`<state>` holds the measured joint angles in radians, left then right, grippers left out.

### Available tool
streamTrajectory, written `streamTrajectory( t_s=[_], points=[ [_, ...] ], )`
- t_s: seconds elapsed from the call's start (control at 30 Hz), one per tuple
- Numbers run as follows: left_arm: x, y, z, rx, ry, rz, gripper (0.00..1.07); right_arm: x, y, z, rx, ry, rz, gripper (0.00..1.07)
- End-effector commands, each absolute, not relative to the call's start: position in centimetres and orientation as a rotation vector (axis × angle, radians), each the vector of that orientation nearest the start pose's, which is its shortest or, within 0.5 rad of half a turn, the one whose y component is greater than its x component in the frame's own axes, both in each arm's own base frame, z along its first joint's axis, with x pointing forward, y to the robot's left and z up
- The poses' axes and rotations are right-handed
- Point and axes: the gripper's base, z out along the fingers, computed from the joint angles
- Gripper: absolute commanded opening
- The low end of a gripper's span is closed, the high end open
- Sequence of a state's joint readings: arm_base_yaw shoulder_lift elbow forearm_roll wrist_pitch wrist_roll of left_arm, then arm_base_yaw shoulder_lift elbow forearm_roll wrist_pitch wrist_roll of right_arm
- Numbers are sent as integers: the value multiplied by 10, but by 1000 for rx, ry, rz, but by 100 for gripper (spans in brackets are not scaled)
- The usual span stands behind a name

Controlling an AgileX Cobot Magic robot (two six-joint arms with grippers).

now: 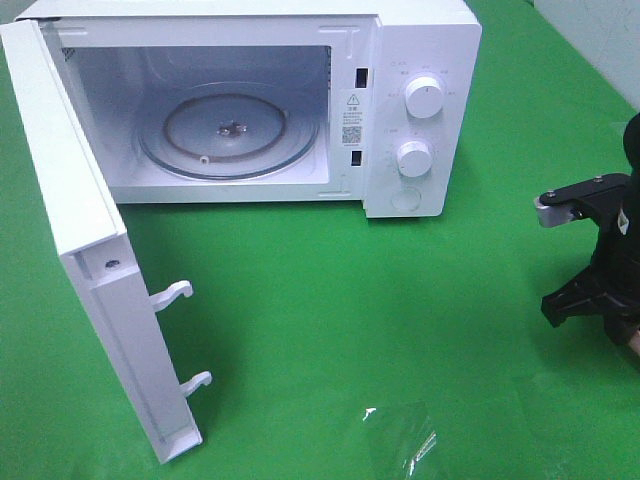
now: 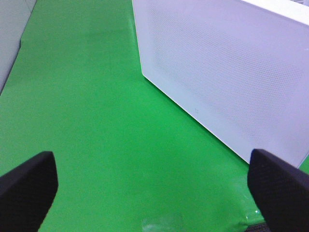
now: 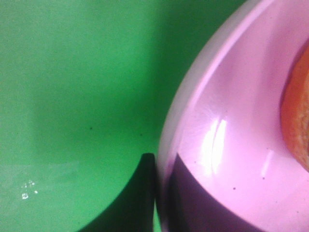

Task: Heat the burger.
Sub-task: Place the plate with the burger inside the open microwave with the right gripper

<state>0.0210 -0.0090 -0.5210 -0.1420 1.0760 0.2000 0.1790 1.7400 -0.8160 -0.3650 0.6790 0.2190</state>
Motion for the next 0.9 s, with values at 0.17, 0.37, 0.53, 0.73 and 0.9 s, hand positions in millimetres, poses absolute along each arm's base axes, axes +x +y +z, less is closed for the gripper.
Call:
streamTrajectory(
  t_s=[0.17, 0.37, 0.53, 0.73, 0.9],
  points=[
    [-12, -12, 282, 192, 1998, -41, 100, 269, 34, 153, -389, 2975, -467, 0],
    [-12, -12, 282, 192, 1998, -41, 100, 262, 46, 157, -447, 2964, -597, 0],
    [-12, -12, 282, 192, 1998, -41, 100, 257, 58, 160, -532, 2946, -651, 0],
    [-12, -12, 282, 192, 1998, -41, 100, 251, 69, 161, -599, 2947, -689, 0],
    [-12, -12, 282, 192, 1998, -41, 100, 244, 85, 163, -699, 2905, -756, 0]
  ],
)
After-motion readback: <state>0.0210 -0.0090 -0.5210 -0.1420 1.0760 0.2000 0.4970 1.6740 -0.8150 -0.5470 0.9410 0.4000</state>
